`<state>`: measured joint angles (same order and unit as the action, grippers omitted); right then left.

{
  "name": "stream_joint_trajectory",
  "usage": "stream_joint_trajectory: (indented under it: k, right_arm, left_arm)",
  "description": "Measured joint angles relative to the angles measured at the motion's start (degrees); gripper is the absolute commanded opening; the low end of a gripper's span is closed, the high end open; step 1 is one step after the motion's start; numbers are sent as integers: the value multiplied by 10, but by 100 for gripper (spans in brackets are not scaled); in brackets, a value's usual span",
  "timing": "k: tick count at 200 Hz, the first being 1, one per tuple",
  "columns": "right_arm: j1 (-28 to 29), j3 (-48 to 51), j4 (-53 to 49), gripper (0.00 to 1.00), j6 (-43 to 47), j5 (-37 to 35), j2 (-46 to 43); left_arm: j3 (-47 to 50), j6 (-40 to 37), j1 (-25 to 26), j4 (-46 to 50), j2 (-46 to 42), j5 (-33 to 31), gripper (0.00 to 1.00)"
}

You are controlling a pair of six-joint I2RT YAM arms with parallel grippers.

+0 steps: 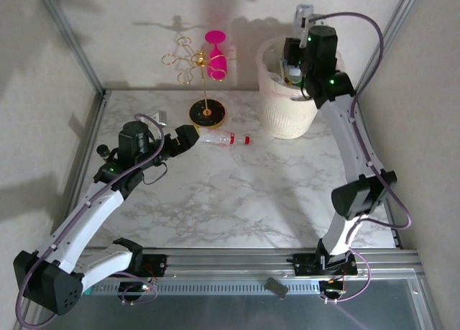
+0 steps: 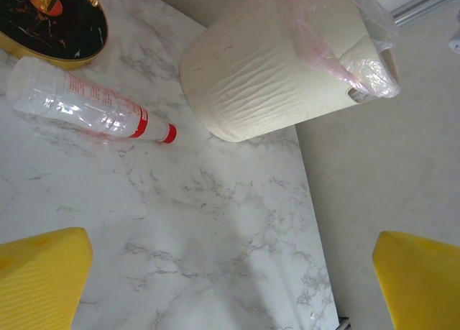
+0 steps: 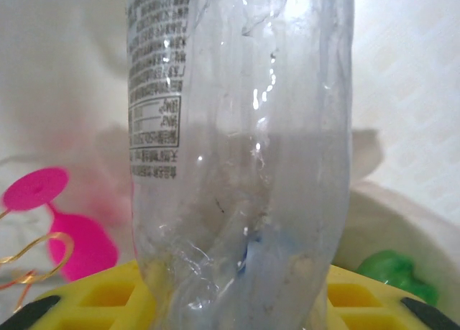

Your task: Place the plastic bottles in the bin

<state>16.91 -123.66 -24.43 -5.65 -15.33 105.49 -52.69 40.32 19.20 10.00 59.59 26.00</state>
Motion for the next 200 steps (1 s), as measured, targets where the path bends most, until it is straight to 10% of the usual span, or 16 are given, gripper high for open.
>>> stream_joint_trajectory:
  k: [133,200]
  right_arm:
    - [-40,34,-63,41,33,-70,71]
    - [-45,40,-83,70,26,-50,71]
  left_arm:
    - [18,0,1,-15,14,2,100]
    - [23,-3,1,-14,13,2,100]
